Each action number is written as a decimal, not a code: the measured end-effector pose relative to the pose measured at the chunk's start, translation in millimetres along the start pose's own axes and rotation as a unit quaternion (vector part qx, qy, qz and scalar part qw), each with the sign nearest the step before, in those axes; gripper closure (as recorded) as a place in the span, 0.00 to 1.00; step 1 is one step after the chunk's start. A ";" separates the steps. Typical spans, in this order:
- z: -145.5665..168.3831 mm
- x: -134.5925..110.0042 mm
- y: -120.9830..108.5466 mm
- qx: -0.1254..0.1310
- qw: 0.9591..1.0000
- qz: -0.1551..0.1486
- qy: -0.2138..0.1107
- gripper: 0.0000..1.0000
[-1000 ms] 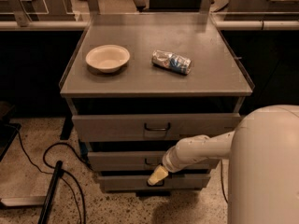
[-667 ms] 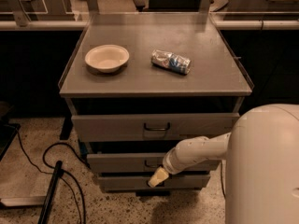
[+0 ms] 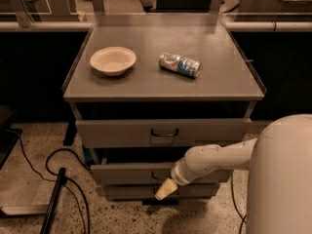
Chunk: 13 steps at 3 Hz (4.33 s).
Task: Open middle drawer
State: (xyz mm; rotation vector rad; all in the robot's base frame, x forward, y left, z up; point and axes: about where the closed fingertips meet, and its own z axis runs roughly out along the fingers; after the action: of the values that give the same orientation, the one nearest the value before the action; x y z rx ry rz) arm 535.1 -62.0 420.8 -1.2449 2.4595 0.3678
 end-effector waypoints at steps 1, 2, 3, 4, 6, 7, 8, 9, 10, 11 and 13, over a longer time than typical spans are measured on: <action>0.0 0.0 0.0 0.000 1.000 0.000 0.000 0.00; -1.8 3.8 4.0 -0.004 1.000 0.002 0.003 0.00; -13.1 12.8 13.3 -0.008 1.000 0.016 0.005 0.00; -41.7 55.8 52.9 -0.026 0.999 0.035 0.022 0.00; -43.6 57.4 53.8 -0.026 0.999 0.032 0.009 0.00; -63.3 50.0 54.5 -0.009 0.999 0.023 -0.026 0.00; -63.3 50.0 54.5 -0.009 0.999 0.023 -0.026 0.00; -48.9 44.6 36.8 -0.002 1.000 0.016 -0.026 0.00; -30.1 46.5 23.8 -0.001 1.000 0.012 -0.016 0.00; -16.5 64.9 26.1 -0.008 1.000 0.014 0.010 0.00; -44.6 105.7 62.3 -0.044 0.997 0.033 0.046 0.00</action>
Offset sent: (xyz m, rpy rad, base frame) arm -0.0271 -0.0074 -0.0116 -0.0008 0.0543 -0.0026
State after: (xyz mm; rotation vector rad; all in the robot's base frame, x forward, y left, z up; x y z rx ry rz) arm 417.7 -119.2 420.2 -1.2427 2.5929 0.4511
